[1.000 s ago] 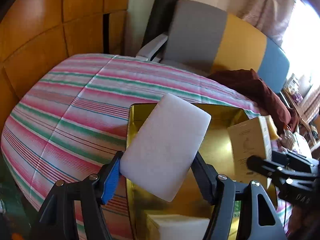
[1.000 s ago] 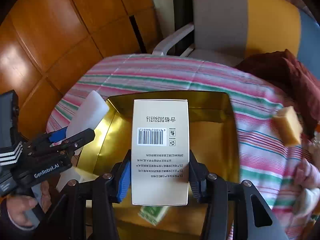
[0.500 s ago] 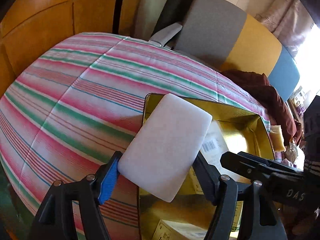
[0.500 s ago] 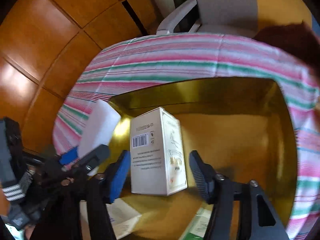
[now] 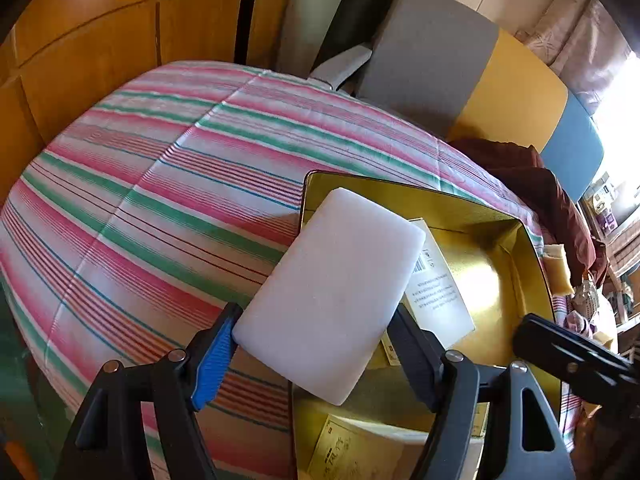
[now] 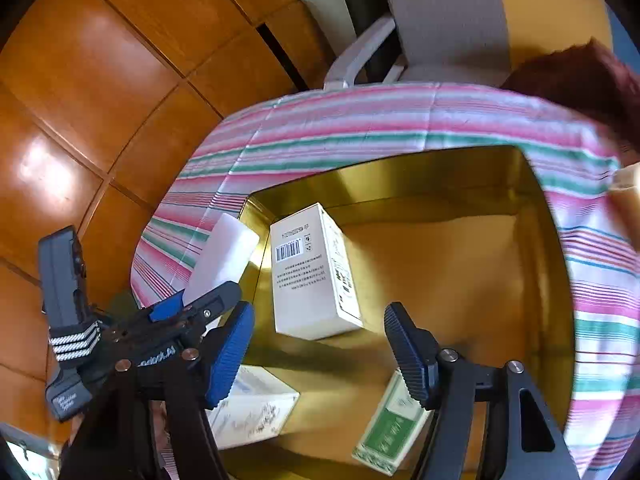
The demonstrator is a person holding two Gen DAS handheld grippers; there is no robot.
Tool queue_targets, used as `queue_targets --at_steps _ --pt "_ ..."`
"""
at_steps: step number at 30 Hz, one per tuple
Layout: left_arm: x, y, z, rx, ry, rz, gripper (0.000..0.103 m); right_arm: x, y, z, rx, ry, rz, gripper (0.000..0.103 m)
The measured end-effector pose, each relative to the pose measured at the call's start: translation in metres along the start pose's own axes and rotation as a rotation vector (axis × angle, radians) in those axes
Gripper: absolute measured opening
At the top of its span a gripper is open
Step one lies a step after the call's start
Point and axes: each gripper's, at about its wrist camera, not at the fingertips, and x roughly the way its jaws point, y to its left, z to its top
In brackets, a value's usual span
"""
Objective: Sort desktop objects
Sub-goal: 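Carry the sponge and box over the gold tray and release both, then return to the pile and grasp a grey sock with the left tool while the right grasps a yellow sponge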
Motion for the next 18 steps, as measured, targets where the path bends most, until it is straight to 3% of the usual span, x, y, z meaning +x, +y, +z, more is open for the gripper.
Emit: queue_targets --at_steps 8,15,18 --pt "-0.003 -0.005 -0.003 0.021 0.009 0.005 0.087 -0.035 0.002 -0.019 -0.060 -0.065 -0.058 0.073" --pt "-0.056 -0.012 -0.005 0.062 -0.157 0.015 0.089 -0.059 -0.015 -0.041 -0.058 -0.088 -0.091 0.077" --pt "-0.084 -0.021 -0.010 0.094 -0.233 -0.019 0.088 -0.071 -0.033 -0.054 -0.028 -0.095 -0.113 0.080"
